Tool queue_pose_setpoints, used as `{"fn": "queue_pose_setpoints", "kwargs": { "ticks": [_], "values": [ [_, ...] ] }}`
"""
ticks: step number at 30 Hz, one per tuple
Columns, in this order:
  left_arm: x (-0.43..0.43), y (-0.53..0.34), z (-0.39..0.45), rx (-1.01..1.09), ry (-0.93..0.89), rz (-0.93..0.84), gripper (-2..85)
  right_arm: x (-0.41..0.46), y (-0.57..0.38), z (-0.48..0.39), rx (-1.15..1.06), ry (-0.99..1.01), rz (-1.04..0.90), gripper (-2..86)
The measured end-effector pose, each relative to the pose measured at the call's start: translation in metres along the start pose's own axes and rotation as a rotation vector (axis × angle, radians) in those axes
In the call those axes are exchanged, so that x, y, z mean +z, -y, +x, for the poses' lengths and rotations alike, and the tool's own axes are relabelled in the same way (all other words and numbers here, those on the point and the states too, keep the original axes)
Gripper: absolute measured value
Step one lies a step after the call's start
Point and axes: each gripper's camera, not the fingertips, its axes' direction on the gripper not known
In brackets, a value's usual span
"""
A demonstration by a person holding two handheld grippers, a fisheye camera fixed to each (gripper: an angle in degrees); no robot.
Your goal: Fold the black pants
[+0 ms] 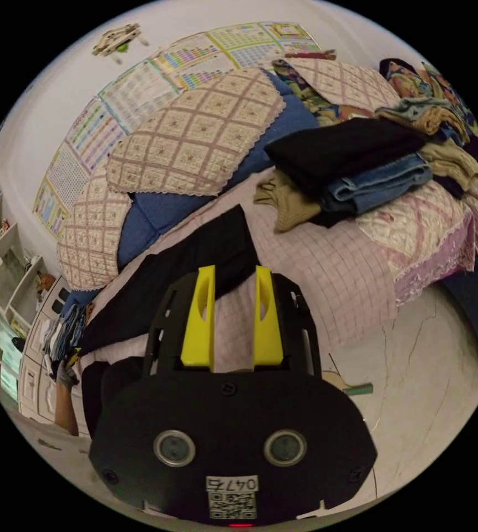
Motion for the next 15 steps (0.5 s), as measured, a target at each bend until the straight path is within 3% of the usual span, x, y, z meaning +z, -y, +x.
{"fn": "queue_pose_setpoints", "kwargs": {
  "ticks": [5, 11, 15],
  "values": [
    [-0.001, -0.028, -0.036, -0.003, -0.027, 0.012, 0.3, -0.009, 0.009, 0.047, 0.050, 0.150, -0.033, 6.9],
    [-0.003, -0.054, -0.060, 0.026, -0.015, 0.007, 0.2, -0.009, 0.024, 0.084, 0.157, 0.196, -0.075, 7.0],
    [-0.002, -0.069, -0.073, 0.049, -0.013, -0.008, -0.2, -0.020, 0.034, 0.093, 0.154, 0.189, -0.054, 0.6]
  ]
}}
